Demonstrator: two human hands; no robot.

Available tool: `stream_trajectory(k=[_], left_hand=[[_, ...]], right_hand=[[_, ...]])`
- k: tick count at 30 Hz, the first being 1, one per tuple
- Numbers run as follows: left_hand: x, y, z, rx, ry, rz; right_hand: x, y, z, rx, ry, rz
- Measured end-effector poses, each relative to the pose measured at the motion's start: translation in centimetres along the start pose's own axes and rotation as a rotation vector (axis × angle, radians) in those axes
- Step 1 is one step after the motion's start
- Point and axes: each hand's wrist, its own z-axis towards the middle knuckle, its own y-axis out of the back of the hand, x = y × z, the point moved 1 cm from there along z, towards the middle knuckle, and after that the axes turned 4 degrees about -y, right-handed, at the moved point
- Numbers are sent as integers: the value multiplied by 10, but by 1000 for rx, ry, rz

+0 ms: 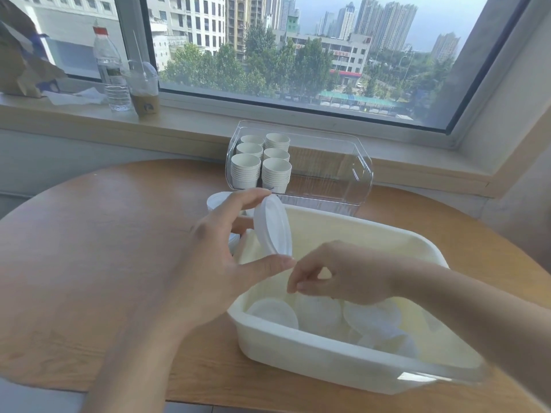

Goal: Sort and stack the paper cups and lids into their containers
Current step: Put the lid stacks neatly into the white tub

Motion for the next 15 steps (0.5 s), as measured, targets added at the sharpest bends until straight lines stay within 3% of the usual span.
stream_trajectory(k=[4, 6, 9, 15], left_hand=[[-2, -1, 1, -6, -4, 10], [-3, -2, 1, -28, 2, 1], [-6, -4, 1, -68, -5, -7], [-10, -13, 1, -47, -18, -26]], right_hand=[[2, -20, 4, 231, -33, -205], [2, -24, 5, 258, -34, -224], [2, -21, 6, 130, -26, -203], [-5, 8, -5, -316, -14, -178]])
